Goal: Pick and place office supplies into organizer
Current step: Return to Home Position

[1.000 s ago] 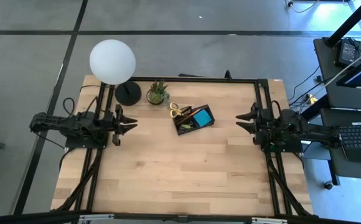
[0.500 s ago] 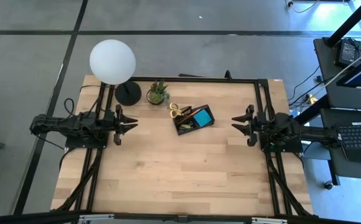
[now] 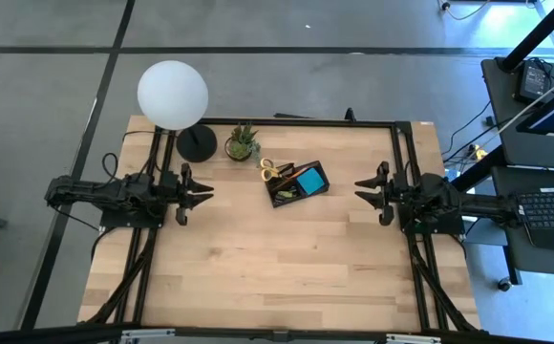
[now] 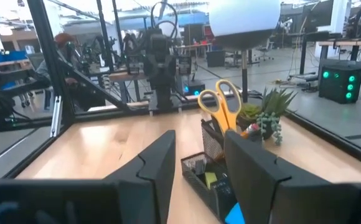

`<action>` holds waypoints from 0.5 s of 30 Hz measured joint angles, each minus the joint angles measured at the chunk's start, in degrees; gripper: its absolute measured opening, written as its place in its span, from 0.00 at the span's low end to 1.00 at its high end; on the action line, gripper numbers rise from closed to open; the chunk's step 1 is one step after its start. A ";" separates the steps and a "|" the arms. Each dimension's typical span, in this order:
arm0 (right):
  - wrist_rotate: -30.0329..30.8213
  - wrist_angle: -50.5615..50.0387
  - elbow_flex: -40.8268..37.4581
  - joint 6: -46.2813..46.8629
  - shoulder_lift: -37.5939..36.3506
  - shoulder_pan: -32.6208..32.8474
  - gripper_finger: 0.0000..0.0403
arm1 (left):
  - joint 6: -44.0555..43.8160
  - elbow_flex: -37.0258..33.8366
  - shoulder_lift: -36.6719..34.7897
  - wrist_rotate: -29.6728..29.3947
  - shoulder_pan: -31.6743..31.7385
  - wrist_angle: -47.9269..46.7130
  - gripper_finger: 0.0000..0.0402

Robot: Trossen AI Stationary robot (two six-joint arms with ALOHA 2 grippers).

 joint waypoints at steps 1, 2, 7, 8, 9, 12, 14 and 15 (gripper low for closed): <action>0.00 -0.45 0.00 -0.06 0.03 0.00 0.35 | 0.07 0.00 0.00 0.00 0.04 0.30 0.20; 0.00 -1.13 0.00 -0.05 0.04 0.00 0.35 | 0.29 0.00 -0.01 -0.01 0.04 0.34 0.20; 0.00 -2.62 0.00 0.02 0.33 -0.02 0.35 | 3.95 0.00 0.06 0.02 0.04 0.28 0.20; 0.00 -2.62 0.00 0.13 0.33 -0.04 0.35 | 5.04 0.00 0.06 0.02 0.04 0.32 0.20; 0.00 -2.62 0.01 0.14 0.33 -0.02 0.35 | 5.84 0.00 0.06 0.02 0.04 0.30 0.20; 0.00 -2.60 0.02 0.10 0.33 -0.02 0.35 | 6.62 0.00 0.06 0.02 0.04 0.30 0.20; 0.00 -2.60 0.02 0.27 0.33 -0.02 0.35 | 6.65 0.00 0.06 0.02 0.04 0.30 0.20; 0.00 -2.60 0.02 0.24 0.33 -0.02 0.35 | 6.65 0.00 0.06 0.02 0.04 0.30 0.20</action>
